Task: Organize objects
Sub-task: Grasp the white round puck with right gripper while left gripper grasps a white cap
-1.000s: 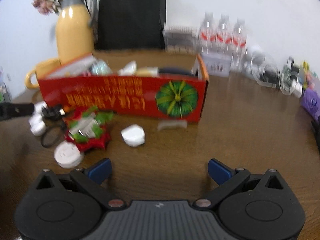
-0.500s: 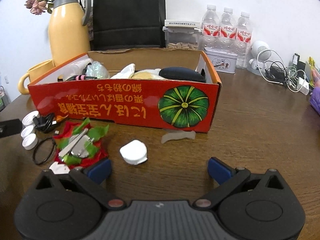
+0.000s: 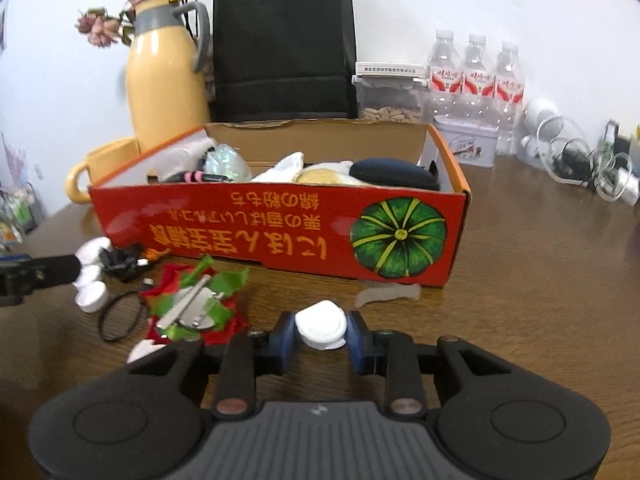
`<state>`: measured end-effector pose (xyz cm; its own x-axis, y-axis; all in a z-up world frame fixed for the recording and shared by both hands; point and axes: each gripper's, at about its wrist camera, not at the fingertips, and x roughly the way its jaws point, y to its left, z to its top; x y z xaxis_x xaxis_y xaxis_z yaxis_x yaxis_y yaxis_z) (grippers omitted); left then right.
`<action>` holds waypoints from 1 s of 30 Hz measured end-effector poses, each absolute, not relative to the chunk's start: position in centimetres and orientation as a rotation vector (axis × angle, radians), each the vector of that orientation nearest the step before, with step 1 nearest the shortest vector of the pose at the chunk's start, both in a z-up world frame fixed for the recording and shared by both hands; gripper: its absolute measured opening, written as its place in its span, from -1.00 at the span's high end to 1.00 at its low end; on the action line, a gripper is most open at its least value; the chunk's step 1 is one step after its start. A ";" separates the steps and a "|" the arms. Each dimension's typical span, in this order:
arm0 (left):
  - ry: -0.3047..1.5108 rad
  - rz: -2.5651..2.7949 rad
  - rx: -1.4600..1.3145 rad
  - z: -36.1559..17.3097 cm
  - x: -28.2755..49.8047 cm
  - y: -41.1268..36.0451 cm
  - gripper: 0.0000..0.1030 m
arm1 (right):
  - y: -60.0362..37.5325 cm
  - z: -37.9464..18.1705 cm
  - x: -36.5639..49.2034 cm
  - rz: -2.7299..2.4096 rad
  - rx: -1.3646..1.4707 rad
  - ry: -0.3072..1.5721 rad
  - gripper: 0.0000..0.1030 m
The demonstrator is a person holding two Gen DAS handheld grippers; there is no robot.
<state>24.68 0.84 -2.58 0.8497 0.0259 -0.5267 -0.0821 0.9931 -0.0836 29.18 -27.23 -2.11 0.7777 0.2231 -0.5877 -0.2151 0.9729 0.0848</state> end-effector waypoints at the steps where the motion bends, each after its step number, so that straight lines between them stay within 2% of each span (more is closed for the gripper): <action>1: 0.552 0.057 -0.106 -2.6 24.7 0.9 -1.00 | -27.4 -2.1 29.1 0.244 0.026 0.635 0.48; 13: 0.568 0.053 -0.101 -2.7 24.9 0.9 -1.00 | -27.9 0.6 24.3 0.156 -0.003 0.330 0.48; 22: 0.631 0.099 -0.079 -3.5 26.2 1.8 -1.00 | -28.3 1.1 23.4 0.148 0.009 0.304 0.48; 24: 0.649 0.105 -0.087 -3.7 26.6 2.1 -0.81 | -28.3 1.1 23.5 0.148 0.009 0.304 0.48; 27: 0.672 0.111 -0.100 -4.0 27.0 2.5 -0.64 | -28.2 1.1 23.3 0.148 0.008 0.303 0.48; 30: 0.663 0.106 -0.121 -3.9 27.1 2.8 -0.60 | -28.1 1.0 23.2 0.151 0.007 0.303 0.48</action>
